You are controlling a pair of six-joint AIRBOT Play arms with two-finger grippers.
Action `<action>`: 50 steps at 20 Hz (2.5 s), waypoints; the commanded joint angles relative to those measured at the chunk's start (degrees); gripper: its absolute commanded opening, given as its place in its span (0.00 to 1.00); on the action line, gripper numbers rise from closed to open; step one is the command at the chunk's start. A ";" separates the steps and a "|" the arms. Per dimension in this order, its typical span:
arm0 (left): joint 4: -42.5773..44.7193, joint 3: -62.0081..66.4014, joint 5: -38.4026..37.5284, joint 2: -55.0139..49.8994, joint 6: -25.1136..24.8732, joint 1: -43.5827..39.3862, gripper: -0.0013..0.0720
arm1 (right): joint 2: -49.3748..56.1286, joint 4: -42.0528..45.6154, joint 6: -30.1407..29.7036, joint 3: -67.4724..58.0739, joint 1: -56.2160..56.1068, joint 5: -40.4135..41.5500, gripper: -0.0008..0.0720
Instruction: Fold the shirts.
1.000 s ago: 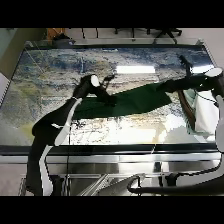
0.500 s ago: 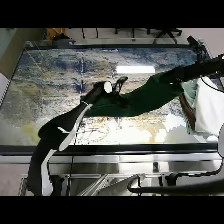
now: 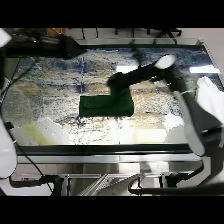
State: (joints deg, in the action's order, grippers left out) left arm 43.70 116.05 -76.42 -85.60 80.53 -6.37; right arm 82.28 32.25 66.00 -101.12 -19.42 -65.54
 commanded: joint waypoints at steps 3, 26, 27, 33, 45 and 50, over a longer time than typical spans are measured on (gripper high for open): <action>-3.32 -11.61 -0.39 13.25 -5.79 11.58 0.03 | 18.01 -1.70 -14.47 -0.09 -26.56 43.30 0.67; -3.08 -20.39 -2.23 16.37 -10.73 11.76 0.03 | 17.92 16.57 8.61 0.00 8.76 -5.99 0.93; -3.13 -20.37 -2.54 16.37 -11.19 11.76 0.03 | 19.15 15.39 8.59 0.00 8.50 -5.81 0.93; -2.91 -20.39 -2.97 16.37 -12.00 11.76 0.03 | 20.68 -1.07 1.09 -0.04 7.26 -6.34 0.32; -2.82 -20.39 -4.66 16.37 -11.96 11.76 0.03 | -4.26 -6.51 1.86 -8.35 29.90 4.57 0.05; -2.84 -20.39 -4.66 16.37 -11.96 11.76 0.03 | -7.76 -5.51 13.97 -8.35 51.25 0.48 0.05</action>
State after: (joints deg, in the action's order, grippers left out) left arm 40.84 95.68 -80.88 -69.23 68.51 5.37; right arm 76.86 26.35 72.88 -109.14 21.26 -63.22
